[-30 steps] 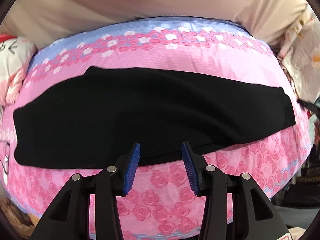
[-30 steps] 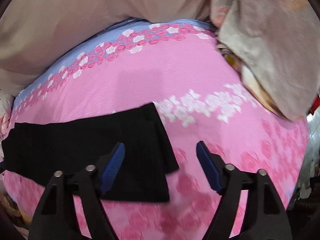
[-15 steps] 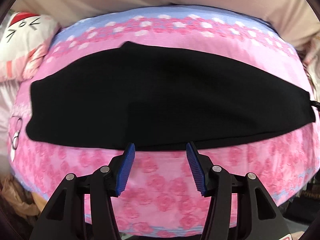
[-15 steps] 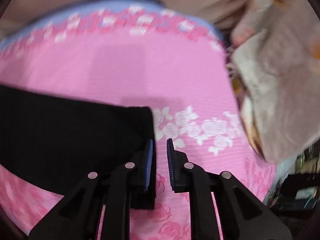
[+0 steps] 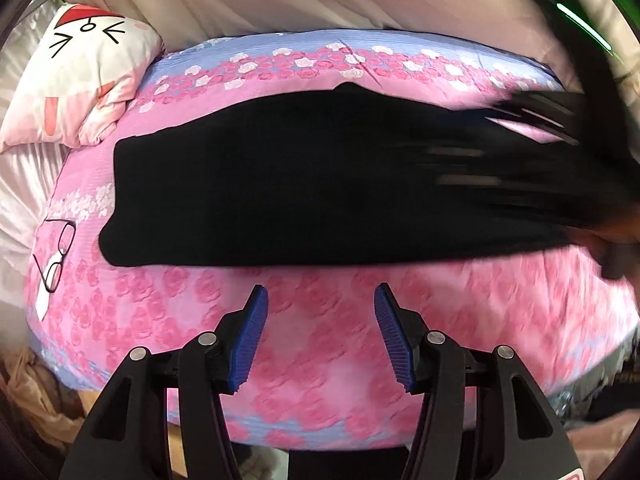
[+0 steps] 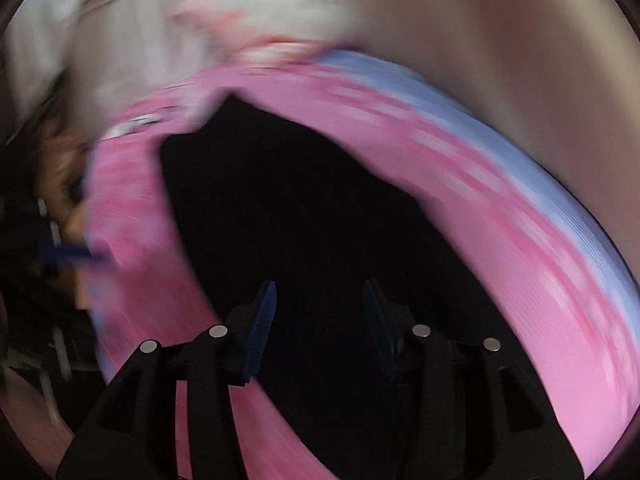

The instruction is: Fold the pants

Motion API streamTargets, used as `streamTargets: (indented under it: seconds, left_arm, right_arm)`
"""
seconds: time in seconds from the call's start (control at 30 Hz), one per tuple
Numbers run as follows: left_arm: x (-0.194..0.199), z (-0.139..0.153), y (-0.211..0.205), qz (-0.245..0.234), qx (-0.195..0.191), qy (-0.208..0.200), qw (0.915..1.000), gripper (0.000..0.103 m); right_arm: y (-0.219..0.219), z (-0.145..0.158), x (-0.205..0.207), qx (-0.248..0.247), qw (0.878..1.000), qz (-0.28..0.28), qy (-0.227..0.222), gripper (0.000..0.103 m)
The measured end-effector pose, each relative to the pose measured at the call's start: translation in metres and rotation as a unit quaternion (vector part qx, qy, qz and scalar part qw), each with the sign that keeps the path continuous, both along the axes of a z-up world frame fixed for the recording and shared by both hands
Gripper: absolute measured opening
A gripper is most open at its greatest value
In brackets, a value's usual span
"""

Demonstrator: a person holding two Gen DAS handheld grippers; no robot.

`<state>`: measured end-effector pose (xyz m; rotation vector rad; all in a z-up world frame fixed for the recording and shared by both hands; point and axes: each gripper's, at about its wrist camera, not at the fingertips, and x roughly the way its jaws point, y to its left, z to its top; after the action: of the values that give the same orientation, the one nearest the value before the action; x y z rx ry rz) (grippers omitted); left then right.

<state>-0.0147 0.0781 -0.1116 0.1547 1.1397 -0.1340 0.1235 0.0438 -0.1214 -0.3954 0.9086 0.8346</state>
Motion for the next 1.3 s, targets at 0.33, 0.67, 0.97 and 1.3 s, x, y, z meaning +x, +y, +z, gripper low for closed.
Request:
streamTargets:
  seconds: [0.33, 0.67, 0.97, 1.3]
  left_arm:
    - [-0.027, -0.009, 0.086, -0.004, -0.025, -0.003, 0.9997, 0.054]
    - [-0.013, -0.002, 0.148, 0.035, -0.041, -0.022, 0.9983, 0.054]
    - [0.005, -0.003, 0.136, 0.007, -0.048, -0.016, 0.9987, 0.054]
    - [0.027, -0.003, 0.078, -0.049, -0.056, -0.026, 0.9969, 0.054]
  right_arm:
    - [0.224, -0.056, -0.001, -0.078, 0.981, 0.177, -0.018, 0.056]
    - [0.222, -0.014, 0.054, 0.084, 0.996, 0.004, 0.029, 0.006]
    - [0.208, -0.023, 0.052, 0.104, 0.990, 0.014, 0.099, 0.022]
    - [-0.055, -0.006, 0.126, 0.074, 0.967, -0.230, 0.084, 0.058]
